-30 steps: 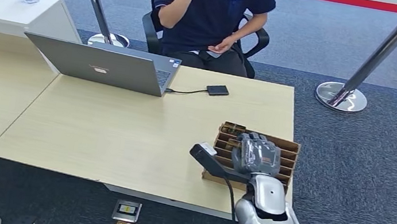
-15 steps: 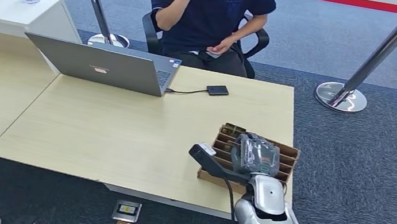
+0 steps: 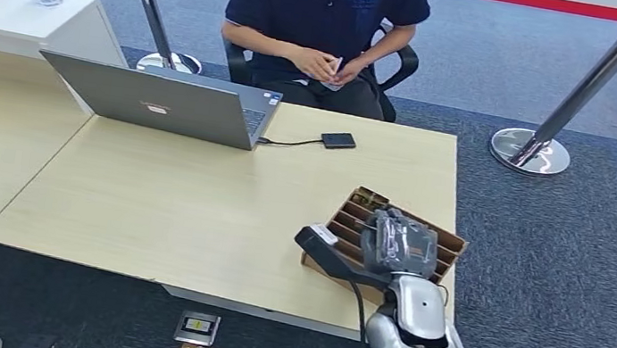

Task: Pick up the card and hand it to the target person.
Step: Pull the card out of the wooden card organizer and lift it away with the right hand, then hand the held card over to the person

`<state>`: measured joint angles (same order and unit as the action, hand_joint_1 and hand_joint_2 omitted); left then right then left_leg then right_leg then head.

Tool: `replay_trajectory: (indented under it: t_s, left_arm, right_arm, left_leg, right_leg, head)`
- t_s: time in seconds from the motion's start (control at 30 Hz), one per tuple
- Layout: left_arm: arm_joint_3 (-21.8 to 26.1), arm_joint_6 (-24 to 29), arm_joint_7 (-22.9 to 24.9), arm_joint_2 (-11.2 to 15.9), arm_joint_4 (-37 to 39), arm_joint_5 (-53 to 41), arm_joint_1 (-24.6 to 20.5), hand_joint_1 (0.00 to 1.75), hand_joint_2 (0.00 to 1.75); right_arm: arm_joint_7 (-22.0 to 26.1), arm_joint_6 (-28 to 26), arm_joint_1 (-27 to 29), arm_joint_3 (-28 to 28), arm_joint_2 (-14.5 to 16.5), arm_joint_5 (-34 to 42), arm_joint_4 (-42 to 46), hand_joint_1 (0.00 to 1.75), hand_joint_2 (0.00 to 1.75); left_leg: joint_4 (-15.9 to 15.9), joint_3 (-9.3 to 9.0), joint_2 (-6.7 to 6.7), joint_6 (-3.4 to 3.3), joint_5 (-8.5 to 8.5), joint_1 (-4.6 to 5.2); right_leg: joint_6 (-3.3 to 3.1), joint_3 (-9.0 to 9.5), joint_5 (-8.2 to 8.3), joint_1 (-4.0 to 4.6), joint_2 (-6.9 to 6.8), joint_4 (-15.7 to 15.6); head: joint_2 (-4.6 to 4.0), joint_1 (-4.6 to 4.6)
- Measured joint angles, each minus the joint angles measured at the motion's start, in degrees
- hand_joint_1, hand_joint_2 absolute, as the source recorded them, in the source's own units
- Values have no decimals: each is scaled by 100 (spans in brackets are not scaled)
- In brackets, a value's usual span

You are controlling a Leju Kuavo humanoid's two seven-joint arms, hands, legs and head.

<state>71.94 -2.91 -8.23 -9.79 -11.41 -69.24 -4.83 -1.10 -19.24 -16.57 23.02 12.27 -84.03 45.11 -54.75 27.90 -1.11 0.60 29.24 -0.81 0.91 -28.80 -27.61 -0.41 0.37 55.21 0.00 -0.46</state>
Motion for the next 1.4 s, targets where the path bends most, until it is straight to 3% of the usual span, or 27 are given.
replay_trajectory:
  t_s: [0.33, 0.67, 0.87, 1.03, 1.17, 1.4]
  left_arm:
    - [2, -4, -62, 0, 0, 44, -1, 0, 0]
    - [10, -4, -140, 0, 0, 93, -5, 0, 0]
    - [10, -4, -197, -5, 0, 86, -15, 0, 0]
    - [10, -3, -252, -12, 1, 102, -50, 0, 0]
    - [10, 11, -252, -20, 4, 120, -58, 0, 175]
    - [13, 15, -200, -35, 13, 113, -73, 0, 175]
  right_arm:
    - [427, 228, 286, 232, -196, 269, 1276, 175, 175]
    - [781, 511, 190, 582, -398, 901, 2563, 175, 175]
    - [923, 507, -261, 715, -351, 1035, 2549, 175, 175]
    - [968, 422, -1105, 799, -30, 1155, 1695, 175, 175]
    - [901, 350, -1695, 830, 248, 1167, 898, 175, 175]
    - [317, 222, -2533, 819, 474, 921, -484, 175, 175]
  left_leg:
    - [0, 2, 0, 0, 0, 0]
    - [0, 2, 0, 1, -2, 0]
    - [0, 2, 0, 3, -6, 0]
    - [0, 2, 2, 11, -17, -1]
    - [0, 3, 2, 10, -24, -2]
    - [-1, 7, 2, 7, -28, 0]
  right_leg:
    - [0, -3, 0, 0, 0, 0]
    - [-2, -2, 3, 0, 0, 0]
    - [-6, -2, 7, 0, 0, 3]
    - [-11, -5, 13, 0, 0, 9]
    - [-14, -6, 16, 1, 0, 11]
    - [-13, -11, 24, 0, 0, 10]
  head:
    - [0, 1]
    - [0, 0]
    - [0, 2]
    - [0, 0]
    - [0, 1]
    - [0, 0]
